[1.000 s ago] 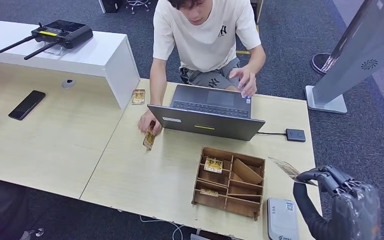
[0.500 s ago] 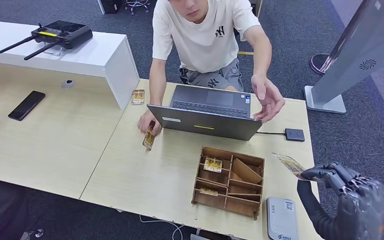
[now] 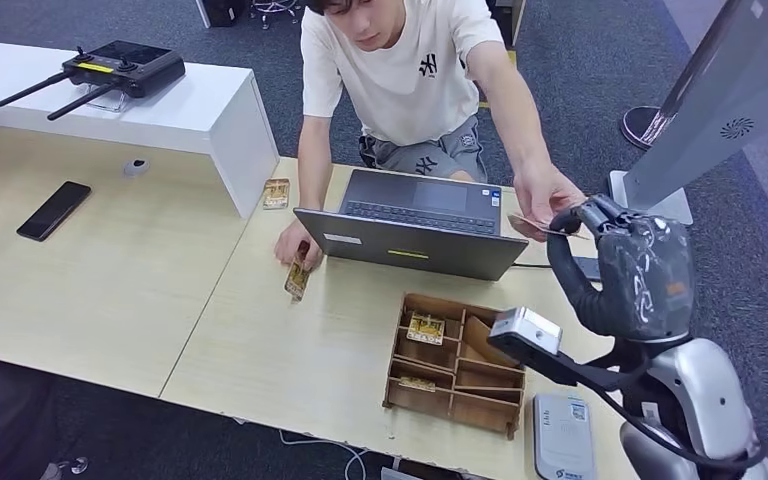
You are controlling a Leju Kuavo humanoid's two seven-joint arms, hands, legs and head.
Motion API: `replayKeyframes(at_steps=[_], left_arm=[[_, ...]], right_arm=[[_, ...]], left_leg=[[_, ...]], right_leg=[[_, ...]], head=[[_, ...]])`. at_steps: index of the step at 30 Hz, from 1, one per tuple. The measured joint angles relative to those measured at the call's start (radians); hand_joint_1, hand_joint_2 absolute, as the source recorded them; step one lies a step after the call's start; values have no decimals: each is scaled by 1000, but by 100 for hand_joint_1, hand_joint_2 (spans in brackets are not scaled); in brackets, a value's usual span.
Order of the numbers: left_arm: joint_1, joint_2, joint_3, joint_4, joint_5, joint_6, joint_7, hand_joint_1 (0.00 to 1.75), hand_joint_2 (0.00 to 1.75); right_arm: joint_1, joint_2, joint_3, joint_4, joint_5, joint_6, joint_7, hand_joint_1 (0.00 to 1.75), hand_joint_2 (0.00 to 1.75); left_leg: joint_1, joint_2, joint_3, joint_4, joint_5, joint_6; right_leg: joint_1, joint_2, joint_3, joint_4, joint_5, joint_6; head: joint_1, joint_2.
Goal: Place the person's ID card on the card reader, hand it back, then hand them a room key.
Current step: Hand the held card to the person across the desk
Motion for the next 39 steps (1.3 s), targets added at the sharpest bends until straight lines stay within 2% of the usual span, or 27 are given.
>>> replayKeyframes(at_steps=[5,10,11,14,15,22,30,35,39], left_arm=[[-23,35,-13,54,-10,10,3,0,0],[-36,57,-30,90,-14,17,15,0,0],[-38,60,-33,95,-14,17,15,0,0],[-42,65,-40,105,-12,18,16,0,0],[-43,66,-42,107,-11,18,16,0,0],[-43,73,-54,112,-4,18,17,0,0],[-39,74,-57,112,14,16,17,0,0],[-33,70,-57,112,32,15,17,0,0],[-23,63,-57,109,48,13,15,0,0]], right_arm=[[-155,64,48,174,74,24,63,175,175],[-242,104,84,327,152,24,85,175,175],[-250,108,92,352,165,24,86,137,175],[-262,117,111,406,190,28,88,6,175],[-263,119,116,421,196,31,89,0,175],[-263,124,141,475,215,33,99,0,175],[-207,124,126,445,160,-69,105,0,175],[-117,134,62,344,52,-166,73,0,175],[-30,160,-10,237,-99,-231,10,0,175]], left_leg=[[0,0,0,0,2,-1],[0,-2,-1,0,4,-1],[0,-2,-1,0,4,-1],[0,-3,-1,0,3,-1],[0,-3,-1,0,3,-1],[0,-3,-3,0,3,-1],[0,-3,-3,0,3,-1],[0,-3,-3,0,2,-1],[0,-3,-3,0,2,-1]], right_leg=[[0,0,0,0,1,0],[0,-2,0,0,2,-1],[0,-2,0,0,2,-1],[0,-2,-1,0,2,-1],[0,-2,-1,0,2,-1],[0,-2,-3,0,2,-1],[0,-3,-3,0,2,-1],[0,-3,-3,0,2,-1],[0,-3,-4,0,2,-1]], head=[[0,0],[0,0],[0,0],[0,0],[0,0],[0,0],[0,0],[0,0],[0,0]])
